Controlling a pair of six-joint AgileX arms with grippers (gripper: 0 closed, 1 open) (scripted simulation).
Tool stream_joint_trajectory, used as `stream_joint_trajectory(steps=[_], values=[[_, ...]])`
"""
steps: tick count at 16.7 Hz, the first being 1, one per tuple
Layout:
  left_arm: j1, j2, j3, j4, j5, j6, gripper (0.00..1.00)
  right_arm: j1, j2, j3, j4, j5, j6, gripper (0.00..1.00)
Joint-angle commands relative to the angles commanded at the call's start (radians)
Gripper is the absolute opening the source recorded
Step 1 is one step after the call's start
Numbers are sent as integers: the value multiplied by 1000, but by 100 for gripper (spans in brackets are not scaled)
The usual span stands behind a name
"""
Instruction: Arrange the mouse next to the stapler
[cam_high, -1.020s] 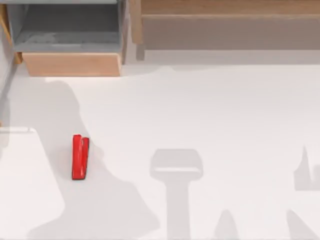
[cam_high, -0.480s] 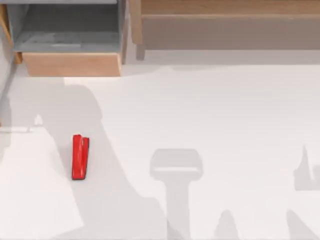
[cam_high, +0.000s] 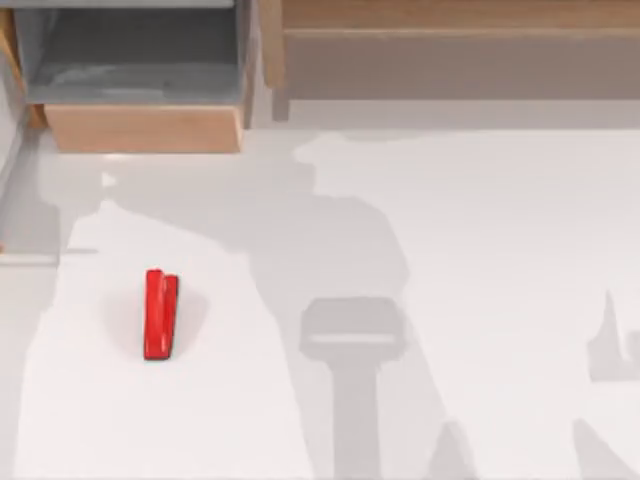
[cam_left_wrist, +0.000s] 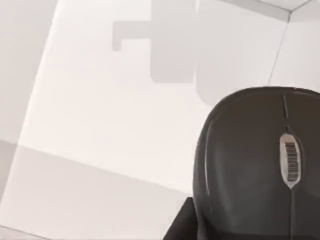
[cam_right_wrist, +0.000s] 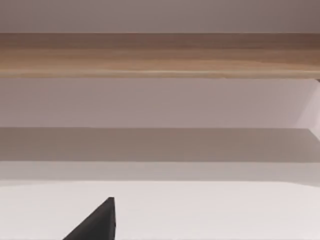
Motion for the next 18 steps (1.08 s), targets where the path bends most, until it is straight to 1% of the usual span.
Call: stream_joint_trajectory(steps=[6,14,18], values=[[-200,-132,-238,74,-7,-125,0,0,0,0,0,0,0,100],[-525,-233,-596,207,-36,-341,0,0,0,0,0,0,0,100],[-677,-263,-739,265,-56,-446,0,0,0,0,0,0,0,100]])
